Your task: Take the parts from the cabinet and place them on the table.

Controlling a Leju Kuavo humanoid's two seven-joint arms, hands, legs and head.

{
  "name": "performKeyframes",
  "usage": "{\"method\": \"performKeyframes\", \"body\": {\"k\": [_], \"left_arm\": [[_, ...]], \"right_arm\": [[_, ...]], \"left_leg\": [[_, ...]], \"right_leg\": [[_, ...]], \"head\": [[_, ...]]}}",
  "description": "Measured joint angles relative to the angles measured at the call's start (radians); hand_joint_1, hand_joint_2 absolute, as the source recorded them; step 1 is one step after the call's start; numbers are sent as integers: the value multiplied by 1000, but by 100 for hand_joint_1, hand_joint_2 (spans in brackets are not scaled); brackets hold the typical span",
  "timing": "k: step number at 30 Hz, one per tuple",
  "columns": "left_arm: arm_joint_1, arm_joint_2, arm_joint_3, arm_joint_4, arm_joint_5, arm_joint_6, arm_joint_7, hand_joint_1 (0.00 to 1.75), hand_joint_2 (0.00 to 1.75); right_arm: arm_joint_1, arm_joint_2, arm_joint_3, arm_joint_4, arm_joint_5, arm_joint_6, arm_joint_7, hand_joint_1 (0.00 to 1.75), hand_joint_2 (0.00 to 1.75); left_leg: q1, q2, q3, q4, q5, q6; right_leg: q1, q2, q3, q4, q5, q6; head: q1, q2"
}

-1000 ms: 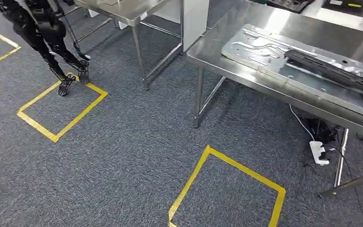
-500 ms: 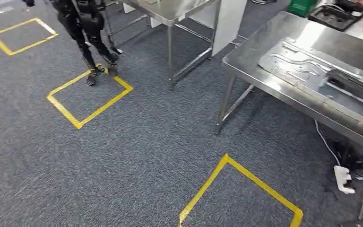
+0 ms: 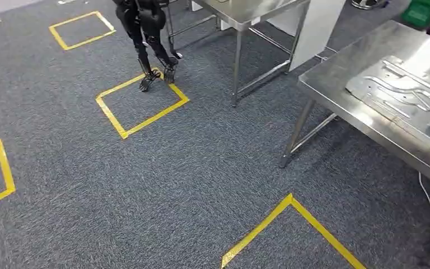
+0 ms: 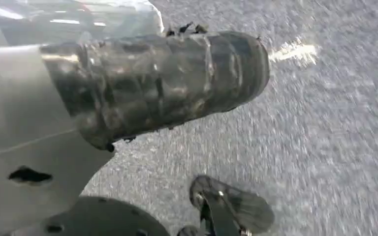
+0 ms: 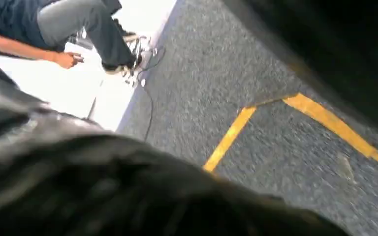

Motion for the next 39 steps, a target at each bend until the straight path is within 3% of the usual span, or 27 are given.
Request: {"method": "performKeyframes", "body": {"k": [1, 5, 6, 7, 8, 10, 11, 12, 13, 15, 16, 17, 20, 21, 23, 24, 26, 27, 28, 30, 31, 32, 33, 36, 37, 38, 39], "left_arm": [[-2, 0, 0, 0, 0, 1, -4, 0, 0], [-3, 2, -2, 0, -4, 0, -12, 0, 0], [-3, 2, -4, 0, -8, -3, -11, 0, 0], [-1, 2, -6, 0, -14, -9, -8, 0, 0], [-2, 3, -7, 0, -22, -18, -7, 0, 0], [-6, 3, -12, 0, -40, -31, -6, 0, 0], [-6, 3, -18, 0, -52, -39, -8, 0, 0], [-5, 5, -27, 0, -69, -48, -13, 0, 0], [-5, 6, -33, 0, -83, -59, -16, 0, 0], [-6, 7, -47, 0, -116, -76, -23, 0, 0], [-6, 7, -55, 0, -129, -79, -23, 0, 0], [-9, 7, -62, 0, -142, -83, -24, 0, 0], [-12, 7, -91, -2, -187, -89, -27, 0, 0], [-12, 8, -103, -2, -200, -89, -26, 0, 0], [-12, 8, -119, -4, -226, -92, -22, 0, 0], [-16, 8, -130, -6, -243, -95, -16, 0, 0], [-20, 8, -150, -9, -264, -103, -4, 0, 0], [-20, 7, -164, -12, -272, -106, -1, 0, 0], [-19, 7, -174, -13, -273, -106, 2, 0, 0], [-19, 7, -188, -15, -273, -106, 8, 0, 0], [-20, 7, -194, -15, -273, -106, 9, 0, 0], [-23, 6, -202, -18, -277, -105, 11, 0, 0], [-25, 6, -207, -20, -282, -104, 11, 0, 0], [-24, 3, -222, -21, -292, -92, 20, 0, 0], [-22, -3, -227, -21, -294, -89, 23, 0, 0], [-23, -8, -232, -22, -301, -86, 24, 0, 0], [-25, -13, -234, -23, -304, -87, 24, 0, 0]], "right_arm": [[0, 0, 2, 0, -1, 0, -1, 0, 0], [-4, 0, 6, 0, -5, -3, -8, 0, 0], [-5, 0, 8, -1, -10, -7, -12, 0, 0], [-5, 0, 8, -1, -20, -11, -15, 0, 0], [-4, 0, 8, -1, -27, -17, -16, 0, 0], [-2, 0, 8, -1, -45, -28, -14, 0, 0], [-1, -1, 7, -1, -61, -35, -9, 0, 0], [1, -3, 6, -1, -81, -45, -2, 0, 0], [1, -4, 2, -1, -101, -51, 2, 0, 0], [2, -13, -7, -1, -132, -60, 8, 0, 0], [2, -16, -10, -1, -142, -61, 8, 0, 0], [1, -18, -15, -1, -151, -64, 9, 0, 0], [-5, -18, -31, -1, -175, -83, 11, 0, 0], [-6, -18, -35, -1, -181, -88, 11, 0, 0], [-3, -20, -38, -1, -189, -95, 10, 0, 0], [-3, -20, -41, -1, -196, -95, 8, 0, 0], [-1, -20, -52, -1, -208, -97, 5, 0, 0], [-1, -19, -56, -1, -213, -97, 4, 0, 0], [-1, -19, -61, -1, -216, -98, 3, 0, 0], [-1, -19, -66, -1, -218, -103, 3, 0, 0], [-2, -19, -72, -1, -219, -108, 3, 0, 0], [-1, -19, -77, -1, -223, -112, 3, 0, 0], [-3, -19, -80, -1, -227, -114, 4, 0, 0], [-8, -19, -88, -1, -233, -122, 8, 0, 0], [-8, -20, -90, -1, -233, -127, 10, 0, 0], [-7, -19, -94, -1, -234, -130, 9, 0, 0], [-7, -19, -97, -1, -234, -131, 9, 0, 0]], "left_leg": [[-8, 55, 29, -65, -4, 7], [-18, 13, 23, -70, -1, 25], [-7, 1, 43, -86, 9, 34], [-5, -6, 47, -94, 12, 35], [-5, -15, 46, -95, 14, 39], [-6, -36, 41, -94, 18, 48], [-7, -49, 41, -93, 18, 48], [-7, -62, 41, -92, 18, 48], [-7, -77, 43, -91, 18, 48], [-6, -107, 47, -88, 16, 45], [-4, -117, 43, -84, 14, 42], [-11, -125, 37, -75, 9, 35], [-3, -147, 27, -87, 13, 17], [-6, -153, 29, -84, 11, 10], [-6, -70, 2, -18, -36, 1], [-2, -51, -34, 54, -77, -5], [5, -40, -111, 204, -136, -17], [9, -38, -125, 227, -131, -21], [14, -33, -112, 199, -103, -25], [19, -11, -29, 36, -13, -28], [19, 31, 14, -45, 21, -26], [10, 64, 31, -84, 16, -25], [9, 41, 30, -79, 20, -8], [8, 9, 27, -82, 18, 10], [16, -1, 33, -89, 23, 19], [14, -9, 35, -92, 23, 23], [13, -19, 34, -92, 23, 28]], "right_leg": [[2, -9, 4, 0, -3, 4], [8, -44, 16, -10, -7, 25], [10, -39, 19, -8, -13, 34], [4, 14, 15, 10, -28, 40], [5, 46, -9, 61, -64, 41], [5, 64, -84, 211, -132, 41], [5, 67, -113, 265, -143, 40], [5, 68, -124, 277, -129, 40], [4, 69, -114, 245, -95, 39], [0, 87, -46, 75, 8, 34], [-1, 133, -21, 5, 23, 30], [1, 144, -19, -5, 16, 29], [8, 117, -16, -6, 17, 16], [-7, 105, -3, -22, 25, 5], [-5, 84, 5, -31, 30, -5], [-4, 72, 4, -31, 29, -7], [-5, 46, 6, -31, 25, -8], [-7, 33, 7, -31, 23, -7], [-8, 21, 11, -31, 19, -4], [-13, -1, 23, -30, 9, 6], [-12, -8, 31, -30, 4, 13], [-3, -16, 32, -24, -5, 23], [-2, -25, 36, -28, -6, 28], [-2, -54, 53, -37, -11, 45], [-9, -22, 49, -28, -24, 53], [-8, 26, 34, 9, -51, 52], [-7, 52, -4, 86, -92, 50]], "head": [[0, 0], [0, 0], [1, 0], [3, 0], [3, 0], [3, 0], [2, 0], [3, 0], [3, 0], [3, 0], [3, 0], [2, 0], [3, 0], [2, 0], [-3, 0], [-2, 0], [-3, 0], [-3, 0], [-3, 0], [-3, 0], [-3, 0], [-4, 0], [3, 0], [5, 0], [7, 0], [7, 0], [9, 0]]}}
